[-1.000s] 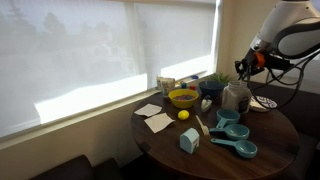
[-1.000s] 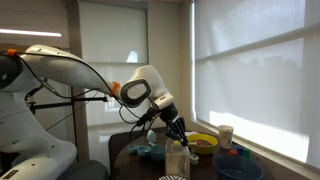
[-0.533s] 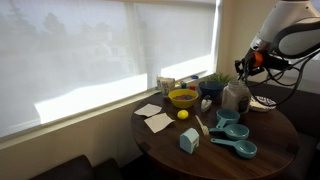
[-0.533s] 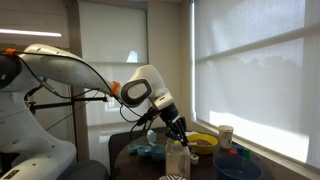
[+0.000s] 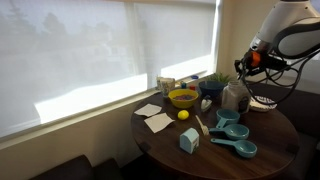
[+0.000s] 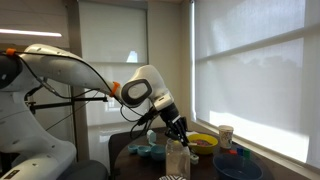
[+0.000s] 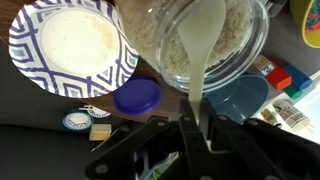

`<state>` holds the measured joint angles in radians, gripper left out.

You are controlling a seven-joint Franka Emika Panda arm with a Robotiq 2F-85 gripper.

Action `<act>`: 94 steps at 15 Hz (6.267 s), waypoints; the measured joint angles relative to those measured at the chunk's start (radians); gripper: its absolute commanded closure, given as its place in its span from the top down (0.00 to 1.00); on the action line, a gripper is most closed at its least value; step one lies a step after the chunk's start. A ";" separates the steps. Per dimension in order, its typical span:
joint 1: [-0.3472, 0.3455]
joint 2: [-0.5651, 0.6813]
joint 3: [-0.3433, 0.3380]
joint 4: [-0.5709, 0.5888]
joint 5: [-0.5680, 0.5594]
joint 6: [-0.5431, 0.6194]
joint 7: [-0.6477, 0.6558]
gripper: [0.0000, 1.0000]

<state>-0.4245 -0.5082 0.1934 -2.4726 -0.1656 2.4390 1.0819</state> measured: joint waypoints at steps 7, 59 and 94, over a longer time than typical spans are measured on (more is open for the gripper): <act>0.000 0.000 -0.006 0.023 -0.072 0.000 0.019 0.03; 0.254 0.025 0.143 0.043 -0.323 -0.121 0.116 0.03; 0.568 0.205 0.182 0.077 -1.067 -0.534 0.680 0.03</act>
<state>0.1434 -0.3035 0.3753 -2.3961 -1.2324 1.9046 1.7615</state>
